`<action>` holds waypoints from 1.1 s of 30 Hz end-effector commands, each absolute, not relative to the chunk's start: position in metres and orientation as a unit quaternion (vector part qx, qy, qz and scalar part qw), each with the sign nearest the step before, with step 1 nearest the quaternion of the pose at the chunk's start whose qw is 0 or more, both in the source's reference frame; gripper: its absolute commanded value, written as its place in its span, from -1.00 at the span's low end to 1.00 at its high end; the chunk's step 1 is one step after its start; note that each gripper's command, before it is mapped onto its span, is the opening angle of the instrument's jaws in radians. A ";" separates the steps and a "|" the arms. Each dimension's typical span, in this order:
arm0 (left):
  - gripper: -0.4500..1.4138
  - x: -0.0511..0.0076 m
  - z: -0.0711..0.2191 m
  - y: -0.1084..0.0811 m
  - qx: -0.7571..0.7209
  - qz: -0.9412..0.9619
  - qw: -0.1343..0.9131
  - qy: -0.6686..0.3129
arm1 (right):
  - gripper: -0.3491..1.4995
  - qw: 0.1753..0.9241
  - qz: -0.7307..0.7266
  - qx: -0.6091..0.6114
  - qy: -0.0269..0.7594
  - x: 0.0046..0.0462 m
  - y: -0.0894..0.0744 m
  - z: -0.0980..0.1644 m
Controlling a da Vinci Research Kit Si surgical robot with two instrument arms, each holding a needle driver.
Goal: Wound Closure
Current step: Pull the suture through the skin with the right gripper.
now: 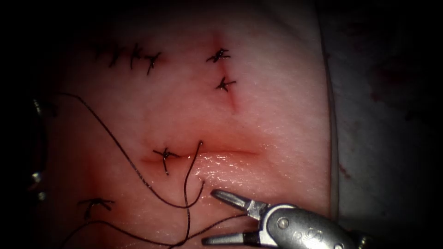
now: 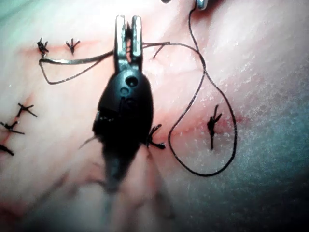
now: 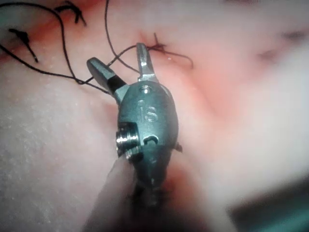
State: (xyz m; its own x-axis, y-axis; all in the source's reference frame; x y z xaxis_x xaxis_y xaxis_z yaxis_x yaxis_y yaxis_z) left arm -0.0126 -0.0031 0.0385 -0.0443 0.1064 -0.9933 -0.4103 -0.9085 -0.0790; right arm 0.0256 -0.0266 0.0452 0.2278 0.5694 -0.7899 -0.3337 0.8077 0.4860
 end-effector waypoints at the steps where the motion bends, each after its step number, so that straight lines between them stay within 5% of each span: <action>1: -1.00 -0.0128 0.039 -0.003 -0.663 0.716 0.185 0.118 | 0.27 0.778 0.293 0.106 0.546 0.0261 -0.025 0.046; 8: -1.00 -0.0125 0.039 -0.003 -0.662 0.717 0.182 0.122 | 0.20 0.803 0.270 0.106 0.520 0.0271 -0.025 0.051; 10: -1.00 -0.0125 0.039 -0.003 -0.663 0.716 0.181 0.122 | 0.45 0.814 0.258 0.099 0.511 0.0280 -0.025 0.053; 12: -1.00 -0.0125 0.039 -0.003 -0.663 0.716 0.181 0.122 | 0.49 0.819 0.253 0.097 0.505 0.0287 -0.026 0.055; 20: -1.00 -0.0129 0.039 -0.003 -0.667 0.713 0.177 0.123 | 0.31 0.836 0.242 0.095 0.483 0.0312 -0.027 0.057; 23: -1.00 -0.0131 0.039 -0.004 -0.669 0.711 0.178 0.122 | 0.05 0.839 0.242 0.096 0.479 0.0317 -0.027 0.058; 24: -1.00 -0.0133 0.039 -0.004 -0.671 0.710 0.178 0.123 | -0.96 0.843 0.239 0.101 0.472 0.0318 -0.027 0.058; 33: -1.00 -0.0135 0.040 -0.004 -0.671 0.711 0.177 0.112 | -1.00 0.863 0.277 0.112 0.408 0.0304 -0.029 0.055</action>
State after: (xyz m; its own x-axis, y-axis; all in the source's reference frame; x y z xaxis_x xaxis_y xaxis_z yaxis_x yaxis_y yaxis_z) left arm -0.0131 -0.0040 0.0392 -0.0414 0.1065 -0.9935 -0.3962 -0.9145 -0.0815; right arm 0.0294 -0.0288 0.0540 0.5173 0.5690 -0.6392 -0.3870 0.8217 0.4183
